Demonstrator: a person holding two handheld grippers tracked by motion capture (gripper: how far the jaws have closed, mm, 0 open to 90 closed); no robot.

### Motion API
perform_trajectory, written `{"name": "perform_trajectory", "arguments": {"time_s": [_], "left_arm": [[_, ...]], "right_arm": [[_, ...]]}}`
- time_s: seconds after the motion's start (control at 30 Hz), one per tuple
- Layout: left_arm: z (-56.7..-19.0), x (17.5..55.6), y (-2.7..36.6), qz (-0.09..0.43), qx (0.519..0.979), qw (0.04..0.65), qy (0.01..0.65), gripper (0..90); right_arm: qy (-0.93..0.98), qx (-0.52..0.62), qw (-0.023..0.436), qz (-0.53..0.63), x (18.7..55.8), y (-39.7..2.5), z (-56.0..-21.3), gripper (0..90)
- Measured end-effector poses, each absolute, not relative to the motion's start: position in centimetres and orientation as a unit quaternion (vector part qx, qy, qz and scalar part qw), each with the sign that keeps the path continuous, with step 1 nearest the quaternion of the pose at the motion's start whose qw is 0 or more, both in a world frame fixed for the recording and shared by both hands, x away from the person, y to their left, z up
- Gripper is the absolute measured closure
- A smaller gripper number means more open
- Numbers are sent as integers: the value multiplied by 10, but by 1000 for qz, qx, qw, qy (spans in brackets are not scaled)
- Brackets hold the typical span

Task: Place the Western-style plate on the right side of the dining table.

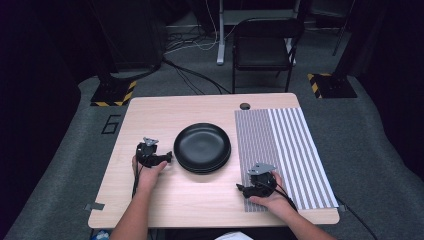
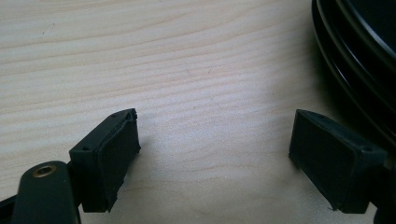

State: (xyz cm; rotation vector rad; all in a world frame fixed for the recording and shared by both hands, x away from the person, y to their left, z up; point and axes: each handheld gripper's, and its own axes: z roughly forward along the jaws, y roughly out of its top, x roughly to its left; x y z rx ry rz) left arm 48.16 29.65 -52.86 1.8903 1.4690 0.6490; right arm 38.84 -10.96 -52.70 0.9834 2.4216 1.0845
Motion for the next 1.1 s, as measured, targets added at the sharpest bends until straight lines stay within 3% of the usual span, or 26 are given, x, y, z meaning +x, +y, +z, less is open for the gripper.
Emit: {"name": "perform_trajectory", "arguments": {"time_s": [0.3, 0.6, 1.1], "left_arm": [[-528, 481, 297, 250, 718, 328, 561, 213], [-524, 478, 297, 245, 717, 329, 564, 402], [-507, 471, 298, 231, 721, 325, 566, 482]], "right_arm": [[842, 347, 164, 378, 388, -110, -527, 303], [836, 361, 169, 378, 385, -111, -523, 437], [830, 375, 172, 376, 379, -107, -507, 485]]}}
